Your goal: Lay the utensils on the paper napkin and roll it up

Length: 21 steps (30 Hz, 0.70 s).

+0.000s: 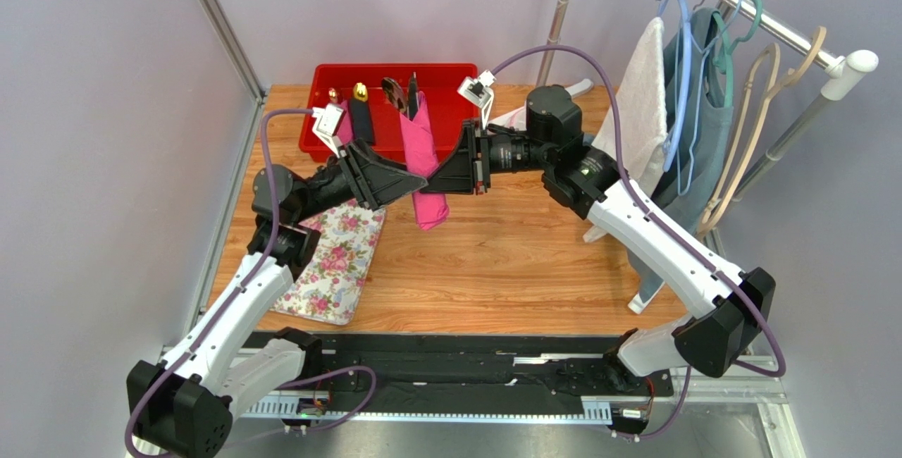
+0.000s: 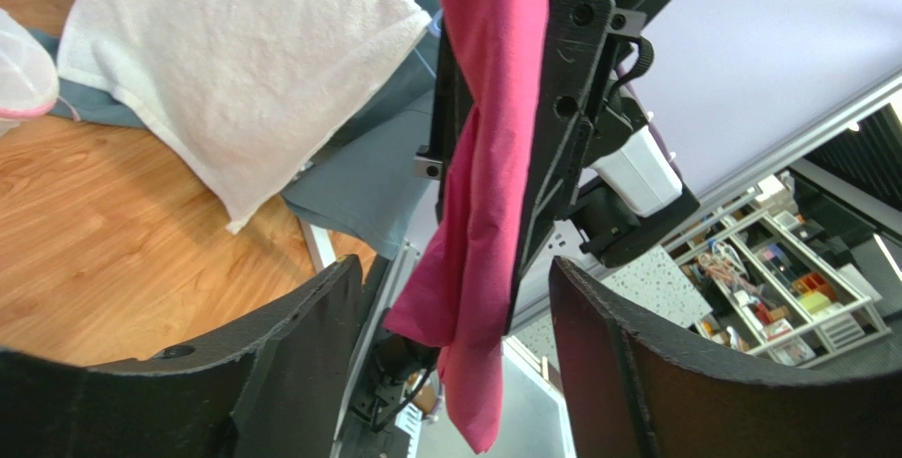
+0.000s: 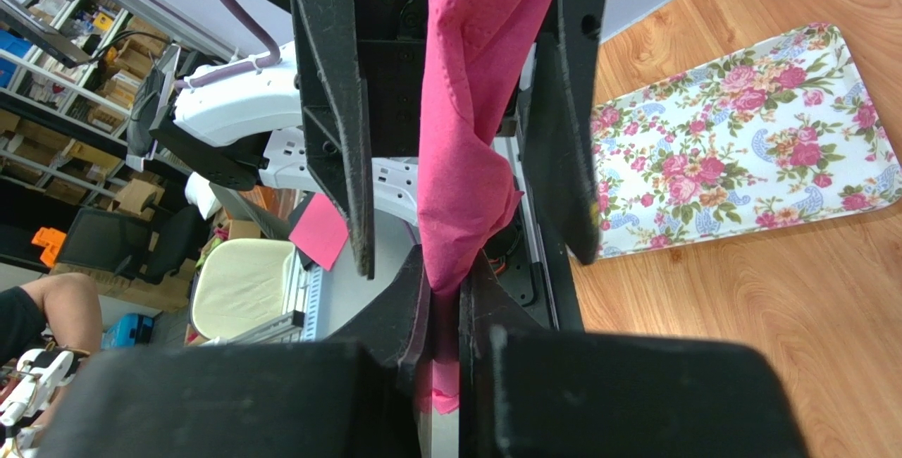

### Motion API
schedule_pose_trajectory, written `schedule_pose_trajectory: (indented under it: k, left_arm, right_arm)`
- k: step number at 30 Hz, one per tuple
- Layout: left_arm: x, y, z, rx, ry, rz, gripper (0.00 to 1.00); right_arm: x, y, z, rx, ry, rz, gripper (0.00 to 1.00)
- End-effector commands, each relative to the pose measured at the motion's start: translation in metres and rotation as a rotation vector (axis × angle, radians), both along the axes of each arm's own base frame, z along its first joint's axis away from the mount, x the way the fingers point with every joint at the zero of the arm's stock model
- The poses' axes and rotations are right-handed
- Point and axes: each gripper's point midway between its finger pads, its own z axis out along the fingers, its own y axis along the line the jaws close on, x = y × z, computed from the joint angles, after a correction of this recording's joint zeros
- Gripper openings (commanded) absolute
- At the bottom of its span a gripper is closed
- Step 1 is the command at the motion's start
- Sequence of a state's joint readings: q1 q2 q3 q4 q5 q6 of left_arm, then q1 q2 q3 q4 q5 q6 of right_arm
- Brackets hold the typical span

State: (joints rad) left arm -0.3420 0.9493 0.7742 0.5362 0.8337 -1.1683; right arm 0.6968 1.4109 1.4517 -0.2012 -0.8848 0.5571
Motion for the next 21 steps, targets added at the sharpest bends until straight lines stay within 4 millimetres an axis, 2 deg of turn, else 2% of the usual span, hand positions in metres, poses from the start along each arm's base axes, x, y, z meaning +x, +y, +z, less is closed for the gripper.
schedule_pose_trajectory:
  k: [1, 5, 6, 9, 11, 17, 21]
  left_arm:
    - [-0.01, -0.002, 0.021, -0.046, -0.057, -0.033, 0.71]
    - [-0.008, -0.002, 0.023, -0.049, -0.052, -0.029, 0.56]
    - [-0.007, -0.002, 0.023, -0.05, -0.053, -0.025, 0.49]
    - [-0.004, -0.003, 0.022, -0.05, -0.043, -0.015, 0.43]
    - [-0.003, -0.002, 0.023, -0.052, -0.041, -0.011, 0.43]
    - [0.002, -0.002, 0.03, -0.062, -0.043, -0.002, 0.51]
    - [0.004, -0.003, 0.031, -0.059, -0.038, -0.003, 0.46]
  right_arm:
    - [0.002, 0.003, 0.03, 0.092, -0.073, 0.011, 0.0]
    - [0.002, 0.003, 0.028, 0.09, -0.071, 0.013, 0.0]
    - [0.002, 0.002, 0.028, 0.091, -0.075, 0.011, 0.0]
    - [0.001, 0.002, 0.022, 0.08, -0.067, 0.014, 0.0]
    - [0.0, 0.001, 0.02, 0.079, -0.067, 0.017, 0.0]
    - [-0.004, -0.002, 0.017, 0.076, -0.07, 0.022, 0.0]
    - [-0.005, -0.002, 0.019, 0.083, -0.077, 0.019, 0.0]
